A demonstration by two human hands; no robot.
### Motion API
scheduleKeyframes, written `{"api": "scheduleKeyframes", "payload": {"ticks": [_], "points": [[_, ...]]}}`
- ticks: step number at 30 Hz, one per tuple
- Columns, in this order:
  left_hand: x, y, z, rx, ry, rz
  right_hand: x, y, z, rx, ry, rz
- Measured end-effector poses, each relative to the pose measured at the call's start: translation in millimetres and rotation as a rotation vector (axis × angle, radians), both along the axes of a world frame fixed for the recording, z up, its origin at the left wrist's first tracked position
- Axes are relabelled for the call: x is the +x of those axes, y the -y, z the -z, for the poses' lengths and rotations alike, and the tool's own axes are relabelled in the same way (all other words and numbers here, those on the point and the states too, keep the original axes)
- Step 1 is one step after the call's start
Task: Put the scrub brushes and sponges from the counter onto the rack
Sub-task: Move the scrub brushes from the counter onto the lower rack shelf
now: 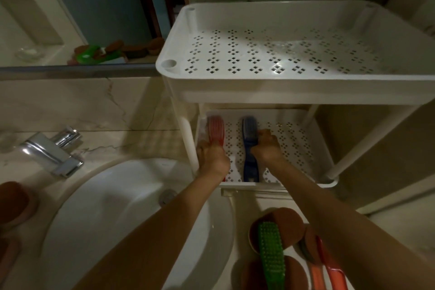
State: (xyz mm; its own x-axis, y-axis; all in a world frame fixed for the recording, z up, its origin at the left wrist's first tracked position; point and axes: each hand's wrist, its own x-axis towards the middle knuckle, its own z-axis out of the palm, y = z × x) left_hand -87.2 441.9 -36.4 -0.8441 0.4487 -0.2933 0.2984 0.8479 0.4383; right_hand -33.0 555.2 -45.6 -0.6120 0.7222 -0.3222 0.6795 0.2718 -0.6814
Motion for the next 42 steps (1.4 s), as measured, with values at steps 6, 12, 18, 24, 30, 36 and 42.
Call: {"api": "scheduleKeyframes", "payload": {"ticks": [6,12,18,24,30,36,42], "points": [[-3,-5,-11,-0.107,0.069,-0.055,-3,9,7,0.028,-0.014,-0.065],[-8,-9,-11,0.036,0.198,-0.148,-17,28,17,0.089,-0.080,-0.147],[-6,-7,-13,0.106,0.243,-0.192,-15,26,15,0.091,-0.067,-0.167],[-2,1,-20,0.226,0.256,-0.194,-4,30,5,0.006,-0.097,-0.151],[31,27,-48,0.413,0.192,-0.106,43,45,-35,-0.105,-0.259,0.110],[84,83,-55,0.395,0.357,-0.024,146,96,-55,-0.123,-0.244,0.160],[112,132,-33,0.326,0.490,-0.051,198,157,-27,0.183,0.187,0.033]]}}
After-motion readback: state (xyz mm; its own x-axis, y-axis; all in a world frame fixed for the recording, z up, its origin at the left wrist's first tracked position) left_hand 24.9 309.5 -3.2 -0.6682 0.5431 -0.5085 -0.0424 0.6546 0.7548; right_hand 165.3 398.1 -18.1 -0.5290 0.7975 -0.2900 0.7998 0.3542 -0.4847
